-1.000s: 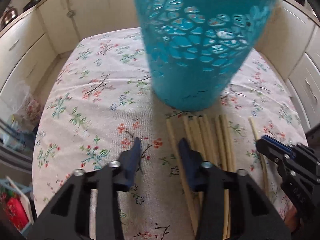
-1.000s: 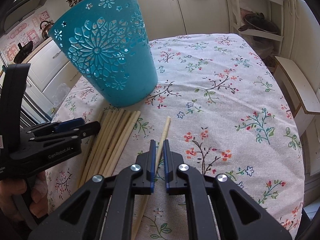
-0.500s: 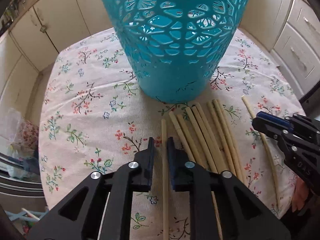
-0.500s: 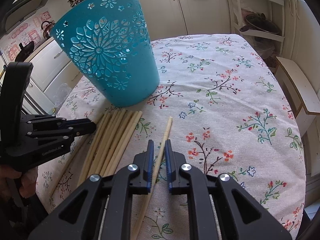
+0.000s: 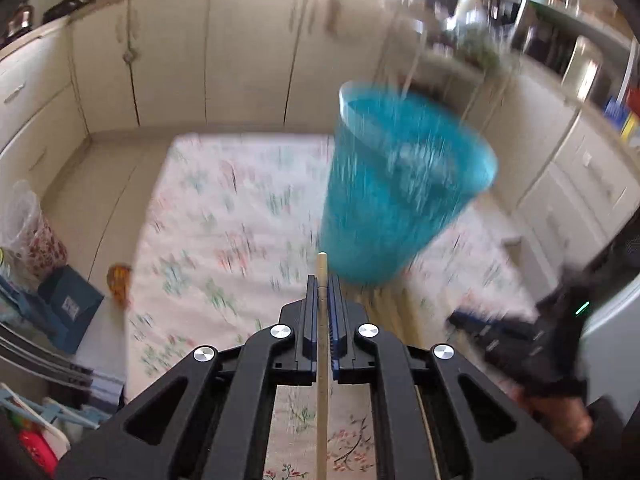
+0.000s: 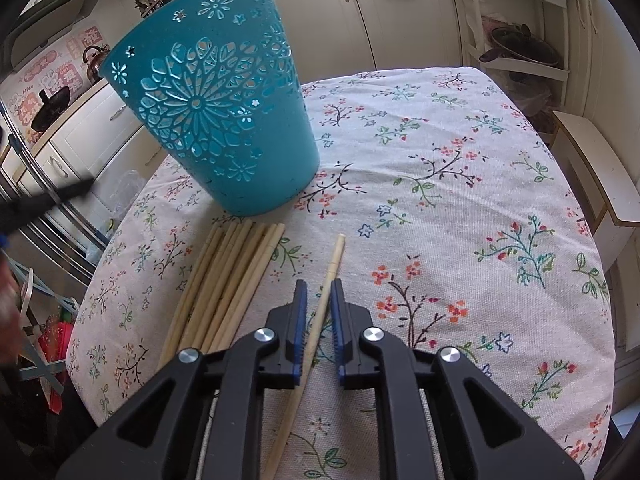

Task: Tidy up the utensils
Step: 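Lift the stick with the left tool and drop it into the teal cup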

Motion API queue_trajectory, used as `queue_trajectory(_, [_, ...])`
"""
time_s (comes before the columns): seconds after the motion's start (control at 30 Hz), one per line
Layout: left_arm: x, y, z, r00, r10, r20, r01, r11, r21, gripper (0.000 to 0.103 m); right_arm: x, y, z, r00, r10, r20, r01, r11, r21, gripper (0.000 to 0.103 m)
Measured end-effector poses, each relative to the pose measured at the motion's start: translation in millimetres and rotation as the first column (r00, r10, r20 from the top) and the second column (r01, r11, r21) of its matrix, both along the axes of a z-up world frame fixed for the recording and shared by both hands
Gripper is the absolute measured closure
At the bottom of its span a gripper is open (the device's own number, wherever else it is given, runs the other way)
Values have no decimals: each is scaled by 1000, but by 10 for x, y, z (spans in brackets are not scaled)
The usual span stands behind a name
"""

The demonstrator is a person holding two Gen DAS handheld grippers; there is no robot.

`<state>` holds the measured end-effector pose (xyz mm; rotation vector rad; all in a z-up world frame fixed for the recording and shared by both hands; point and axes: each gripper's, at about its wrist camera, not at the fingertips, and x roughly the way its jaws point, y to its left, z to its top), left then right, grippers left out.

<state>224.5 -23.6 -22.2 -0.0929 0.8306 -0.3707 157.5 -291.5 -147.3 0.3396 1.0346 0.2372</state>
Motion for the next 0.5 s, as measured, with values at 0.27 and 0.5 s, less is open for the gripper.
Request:
queue_trajectory(0.27, [124,74,1085,955,83,285,-5,965,-262,98,3,5,5,1000,4,2,-4,1000,3,88])
queue_trajectory(0.5, [524,-328,1401,875,216,434,-55,934,-354,98,16,4,3,1000,11,4,-11,1000,14,86])
